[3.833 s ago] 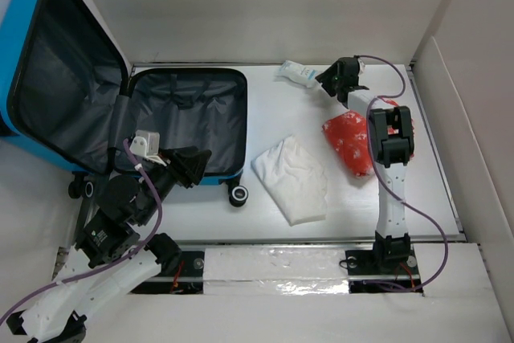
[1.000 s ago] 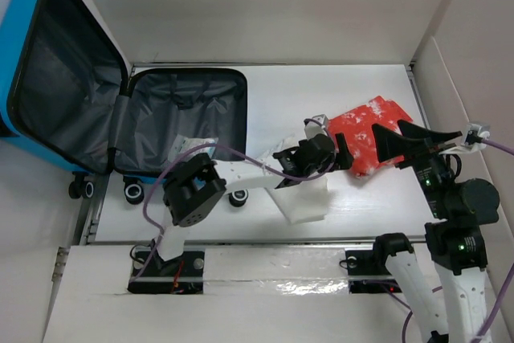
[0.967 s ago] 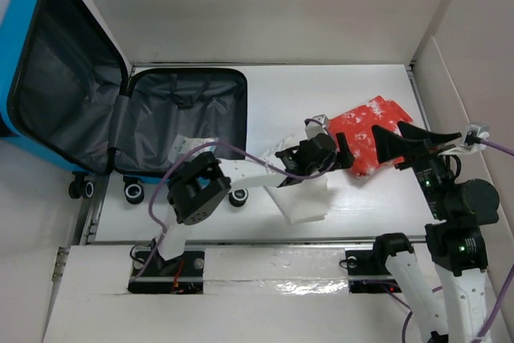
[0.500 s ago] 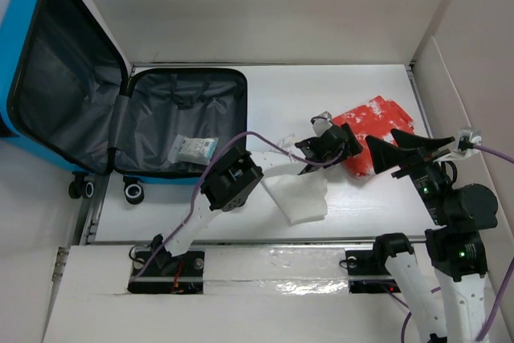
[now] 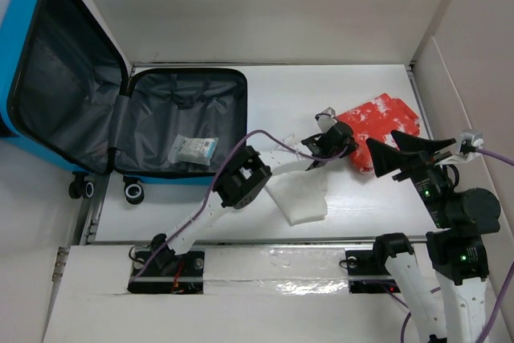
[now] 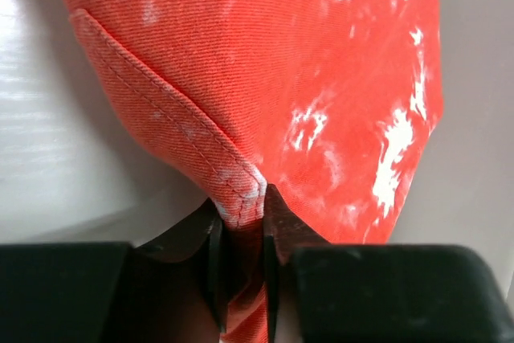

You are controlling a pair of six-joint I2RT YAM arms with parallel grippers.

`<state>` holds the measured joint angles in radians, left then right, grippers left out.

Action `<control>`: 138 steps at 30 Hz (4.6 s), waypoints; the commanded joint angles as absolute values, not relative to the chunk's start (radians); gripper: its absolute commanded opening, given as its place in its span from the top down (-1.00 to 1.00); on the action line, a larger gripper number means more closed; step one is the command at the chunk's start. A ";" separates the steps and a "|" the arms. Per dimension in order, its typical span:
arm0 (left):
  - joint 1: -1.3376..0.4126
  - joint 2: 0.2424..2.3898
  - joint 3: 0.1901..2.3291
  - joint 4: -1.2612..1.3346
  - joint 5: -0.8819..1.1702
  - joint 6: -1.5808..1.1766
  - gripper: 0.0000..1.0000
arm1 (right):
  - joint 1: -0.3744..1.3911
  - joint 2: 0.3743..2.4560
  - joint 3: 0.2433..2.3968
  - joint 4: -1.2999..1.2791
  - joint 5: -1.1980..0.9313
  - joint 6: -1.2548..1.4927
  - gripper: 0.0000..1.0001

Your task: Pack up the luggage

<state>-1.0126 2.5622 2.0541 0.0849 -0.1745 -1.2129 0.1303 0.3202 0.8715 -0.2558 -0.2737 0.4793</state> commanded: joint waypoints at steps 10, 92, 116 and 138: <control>-0.850 2.346 2.032 0.292 -0.032 -0.816 1.00 | 0.121 0.287 0.877 -0.224 -0.288 0.495 -0.93; -0.100 0.899 0.887 0.169 0.241 -0.632 0.66 | 0.341 1.413 0.485 0.408 -0.153 0.580 -0.72; -0.770 1.483 1.043 0.339 0.068 -0.618 0.10 | 0.029 1.638 0.661 0.584 -0.251 0.698 0.87; -0.911 1.903 1.121 0.288 -0.216 -0.874 -0.32 | 0.026 0.789 0.522 0.252 -0.041 0.618 -1.00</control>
<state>-0.9024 1.8809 1.0317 0.3035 -0.1719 -0.8265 0.0154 0.8295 0.5388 0.3454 -0.0410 0.6666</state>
